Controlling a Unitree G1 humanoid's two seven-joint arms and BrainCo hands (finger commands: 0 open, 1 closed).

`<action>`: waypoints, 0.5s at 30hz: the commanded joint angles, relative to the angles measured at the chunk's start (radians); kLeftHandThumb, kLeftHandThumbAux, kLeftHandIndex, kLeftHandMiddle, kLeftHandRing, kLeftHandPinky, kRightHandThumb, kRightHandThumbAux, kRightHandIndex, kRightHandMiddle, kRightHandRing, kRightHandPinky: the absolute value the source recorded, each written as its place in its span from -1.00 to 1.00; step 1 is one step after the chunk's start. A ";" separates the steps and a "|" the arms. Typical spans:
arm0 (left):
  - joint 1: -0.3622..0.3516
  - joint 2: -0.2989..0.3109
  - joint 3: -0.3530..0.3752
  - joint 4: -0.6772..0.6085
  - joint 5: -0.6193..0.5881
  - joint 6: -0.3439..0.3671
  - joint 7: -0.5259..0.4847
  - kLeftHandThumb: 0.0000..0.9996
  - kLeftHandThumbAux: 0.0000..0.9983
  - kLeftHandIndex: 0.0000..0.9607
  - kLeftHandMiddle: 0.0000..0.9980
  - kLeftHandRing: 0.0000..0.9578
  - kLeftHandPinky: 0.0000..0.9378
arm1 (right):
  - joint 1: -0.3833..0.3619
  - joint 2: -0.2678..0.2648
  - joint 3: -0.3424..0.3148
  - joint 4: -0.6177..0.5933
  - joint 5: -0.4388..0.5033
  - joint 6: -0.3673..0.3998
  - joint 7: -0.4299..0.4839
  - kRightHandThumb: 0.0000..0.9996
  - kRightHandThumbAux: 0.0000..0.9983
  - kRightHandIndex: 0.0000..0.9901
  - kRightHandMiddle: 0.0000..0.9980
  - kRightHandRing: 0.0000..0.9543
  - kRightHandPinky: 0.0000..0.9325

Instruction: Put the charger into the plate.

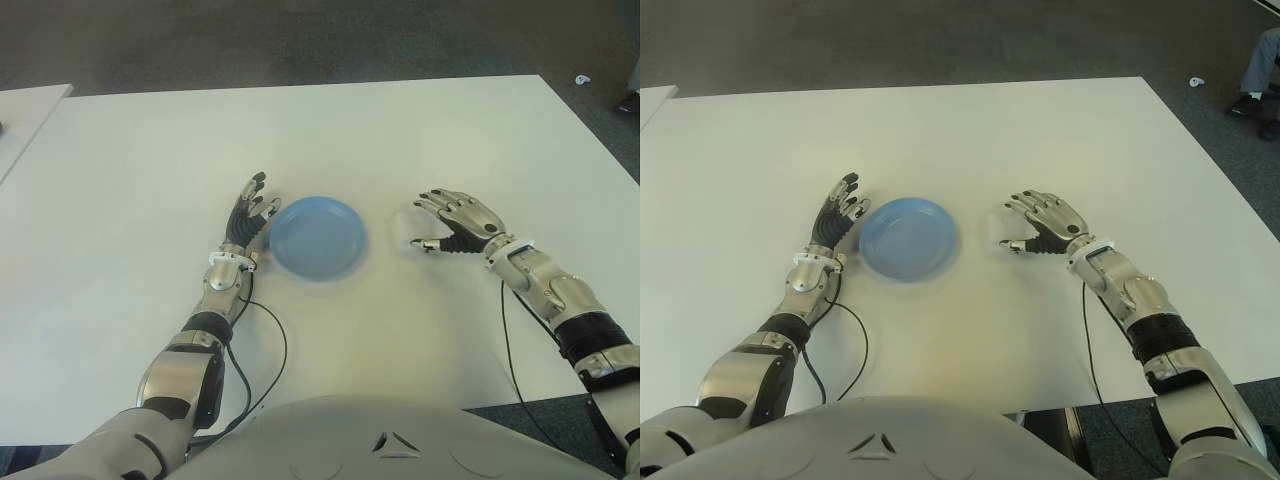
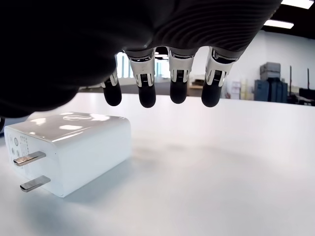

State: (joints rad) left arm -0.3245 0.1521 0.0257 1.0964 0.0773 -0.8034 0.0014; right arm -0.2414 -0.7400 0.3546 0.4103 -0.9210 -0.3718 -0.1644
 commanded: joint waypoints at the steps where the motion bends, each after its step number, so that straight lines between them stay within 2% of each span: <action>1: 0.118 -0.004 -0.005 0.072 0.012 0.030 -0.010 -1.00 0.09 -0.95 -0.92 -0.98 -1.00 | -0.011 0.008 0.016 0.018 -0.007 0.009 -0.004 -0.43 -0.75 -1.00 -1.00 -1.00 -1.00; 15: 0.123 -0.008 -0.005 0.067 0.010 0.019 -0.010 -1.00 0.10 -0.92 -0.88 -0.95 -0.97 | -0.034 0.001 0.034 0.027 -0.015 0.008 0.004 -0.48 -0.75 -1.00 -1.00 -1.00 -1.00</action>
State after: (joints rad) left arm -0.3243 0.1520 0.0258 1.0962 0.0770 -0.8039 0.0013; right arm -0.2570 -0.7380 0.3744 0.4294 -0.9255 -0.3698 -0.1669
